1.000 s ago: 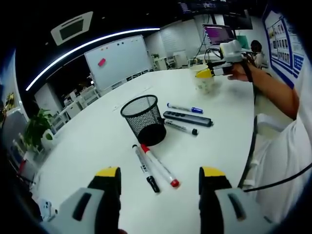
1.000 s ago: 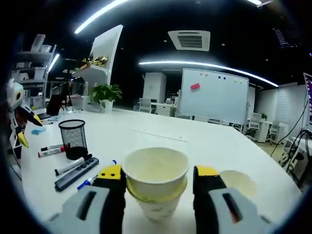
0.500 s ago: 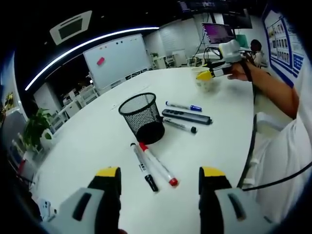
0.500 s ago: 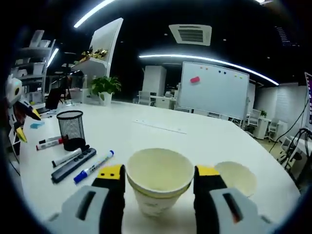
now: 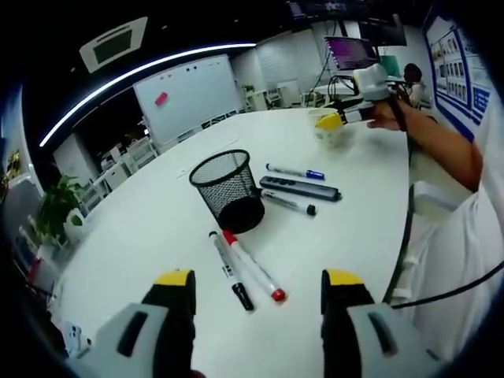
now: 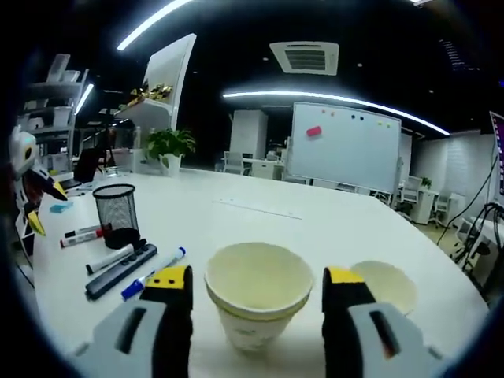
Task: Place the scattered laser pointers and whiteboard markers into the pen holder and stack the scattered paper cups together
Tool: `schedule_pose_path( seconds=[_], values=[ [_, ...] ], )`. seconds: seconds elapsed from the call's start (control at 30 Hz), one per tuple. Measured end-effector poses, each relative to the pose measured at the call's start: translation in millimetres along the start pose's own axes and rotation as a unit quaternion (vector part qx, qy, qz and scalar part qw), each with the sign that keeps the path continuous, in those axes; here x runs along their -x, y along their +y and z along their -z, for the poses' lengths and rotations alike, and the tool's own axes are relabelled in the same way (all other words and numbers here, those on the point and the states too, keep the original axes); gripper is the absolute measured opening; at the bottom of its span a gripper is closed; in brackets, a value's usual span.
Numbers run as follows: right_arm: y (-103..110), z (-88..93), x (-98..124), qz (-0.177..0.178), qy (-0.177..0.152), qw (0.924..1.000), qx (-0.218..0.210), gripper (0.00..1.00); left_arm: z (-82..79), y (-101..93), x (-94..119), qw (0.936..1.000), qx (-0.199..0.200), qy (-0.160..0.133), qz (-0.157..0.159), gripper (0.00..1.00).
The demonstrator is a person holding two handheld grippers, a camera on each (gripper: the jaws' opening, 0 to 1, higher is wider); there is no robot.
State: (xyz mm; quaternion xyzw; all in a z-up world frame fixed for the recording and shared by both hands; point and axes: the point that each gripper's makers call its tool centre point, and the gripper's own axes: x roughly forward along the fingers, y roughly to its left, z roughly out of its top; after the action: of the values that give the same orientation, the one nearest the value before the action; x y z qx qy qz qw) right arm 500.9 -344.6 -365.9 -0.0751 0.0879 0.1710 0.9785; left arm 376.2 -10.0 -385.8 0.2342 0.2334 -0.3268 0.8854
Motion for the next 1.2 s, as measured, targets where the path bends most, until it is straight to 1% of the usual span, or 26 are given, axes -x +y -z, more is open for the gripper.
schedule_pose_path(
  seconds=[0.13,0.37,0.6,0.8,1.0,1.13,1.2],
  values=[
    [8.4,-8.0,0.2,-0.016,-0.023,0.9996,-0.003,0.67,0.1,-0.2,-0.2,1.0,-0.003,-0.002,0.0,0.65],
    [18.1,-20.9,3.3,-0.032,-0.048,0.9983,0.005,0.68,-2.8,0.5,0.1,1.0,-0.002,-0.007,0.001,0.65],
    [12.8,-33.7,6.9,-0.026,-0.082,0.9962,0.005,0.7,-1.0,-1.5,-0.3,1.0,-0.003,-0.004,0.003,0.65],
    [19.8,-42.4,11.4,-0.028,-0.104,0.9941,0.018,0.71,-0.1,-2.1,-0.6,1.0,-0.004,-0.001,0.005,0.65],
    [12.9,-49.2,11.0,-0.018,-0.12,0.9925,0.016,0.72,-0.1,-2.6,-0.4,1.0,-0.006,0.0,0.006,0.65],
    [1.7,-50.1,10.3,-0.013,-0.121,0.9925,0.005,0.72,-1.2,0.8,1.4,1.0,-0.004,-0.002,0.0,0.65],
    [2.0,-50.4,9.6,-0.01,-0.122,0.9924,0.004,0.71,-1.2,2.0,1.8,1.0,-0.005,-0.001,-0.002,0.65]
  ],
)
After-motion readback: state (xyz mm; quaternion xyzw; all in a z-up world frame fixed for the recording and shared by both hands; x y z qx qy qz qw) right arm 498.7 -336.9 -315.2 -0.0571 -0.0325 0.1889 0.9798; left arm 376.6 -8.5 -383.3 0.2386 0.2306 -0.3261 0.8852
